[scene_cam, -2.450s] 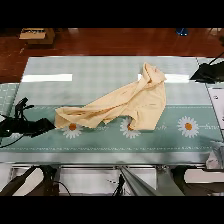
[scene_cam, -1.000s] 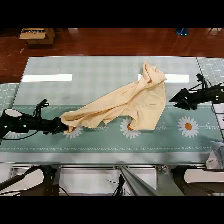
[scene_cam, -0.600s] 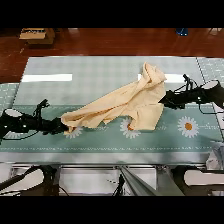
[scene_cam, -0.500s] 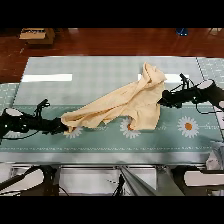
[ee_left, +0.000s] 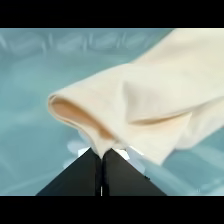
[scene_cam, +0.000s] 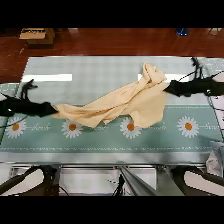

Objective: Fold the shirts.

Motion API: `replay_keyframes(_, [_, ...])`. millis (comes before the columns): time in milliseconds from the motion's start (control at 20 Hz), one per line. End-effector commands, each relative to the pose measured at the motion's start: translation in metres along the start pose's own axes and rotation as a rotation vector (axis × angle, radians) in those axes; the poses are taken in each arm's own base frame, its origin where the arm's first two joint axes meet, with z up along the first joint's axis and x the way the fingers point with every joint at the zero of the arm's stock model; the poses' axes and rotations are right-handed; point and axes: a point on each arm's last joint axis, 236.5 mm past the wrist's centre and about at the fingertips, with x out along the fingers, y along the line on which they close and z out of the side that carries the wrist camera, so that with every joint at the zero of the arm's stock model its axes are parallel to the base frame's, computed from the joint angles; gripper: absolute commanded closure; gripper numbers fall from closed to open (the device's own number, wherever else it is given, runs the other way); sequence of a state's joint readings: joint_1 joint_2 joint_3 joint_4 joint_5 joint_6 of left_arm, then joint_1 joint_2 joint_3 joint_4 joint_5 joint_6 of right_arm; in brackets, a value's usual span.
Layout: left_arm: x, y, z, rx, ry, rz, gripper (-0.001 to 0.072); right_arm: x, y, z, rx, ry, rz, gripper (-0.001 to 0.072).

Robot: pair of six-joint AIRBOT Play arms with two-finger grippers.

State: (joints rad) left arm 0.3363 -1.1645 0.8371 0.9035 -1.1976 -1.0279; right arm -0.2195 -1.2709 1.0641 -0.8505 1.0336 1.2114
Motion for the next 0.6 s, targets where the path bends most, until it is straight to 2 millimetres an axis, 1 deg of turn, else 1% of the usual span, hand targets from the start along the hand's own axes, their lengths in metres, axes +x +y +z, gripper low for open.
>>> replay_keyframes(0, [-0.098, -0.058, 0.084, 0.121, -0.315, 0.008, 0.0688, -0.122, 0.068, 0.071, -0.192, -0.347, -0.005, 0.0687])
replay_keyframes(50, [-0.133, -0.076, 0.103, 0.145, -0.414, 0.017, 0.0689, -0.163, 0.091, 0.087, -0.227, -0.459, -0.006, 0.0688])
replay_keyframes(100, [-0.171, -0.095, 0.118, 0.181, -0.520, 0.039, 0.0688, -0.204, 0.114, 0.097, -0.257, -0.559, -0.004, 0.0688])
replay_keyframes(150, [-0.209, -0.112, 0.130, 0.212, -0.626, 0.062, 0.0688, -0.244, 0.136, 0.102, -0.284, -0.652, -0.006, 0.0688])
replay_keyframes(200, [-0.245, -0.130, 0.136, 0.245, -0.724, 0.083, 0.0688, -0.280, 0.151, 0.103, -0.305, -0.731, -0.024, 0.0688])
replay_keyframes(250, [-0.273, -0.142, 0.137, 0.277, -0.794, 0.109, 0.0688, -0.307, 0.159, 0.101, -0.320, -0.790, -0.056, 0.0688])
replay_keyframes(300, [-0.292, -0.148, 0.135, 0.298, -0.835, 0.141, 0.0689, -0.327, 0.162, 0.096, -0.329, -0.826, -0.097, 0.0688])
replay_keyframes(350, [-0.302, -0.148, 0.131, 0.273, -0.851, 0.160, 0.0689, -0.336, 0.159, 0.089, -0.332, -0.826, -0.142, 0.0688])
replay_keyframes(400, [-0.298, -0.145, 0.123, 0.246, -0.821, 0.167, 0.0689, -0.336, 0.152, 0.080, -0.330, -0.794, -0.187, 0.0688])
replay_keyframes(500, [-0.274, -0.137, 0.100, 0.211, -0.678, 0.162, 0.0689, -0.319, 0.138, 0.059, -0.308, -0.670, -0.219, 0.0688])
replay_keyframes(550, [-0.269, -0.138, 0.093, 0.186, -0.649, 0.145, 0.0689, -0.311, 0.137, 0.049, -0.303, -0.618, -0.213, 0.0688])
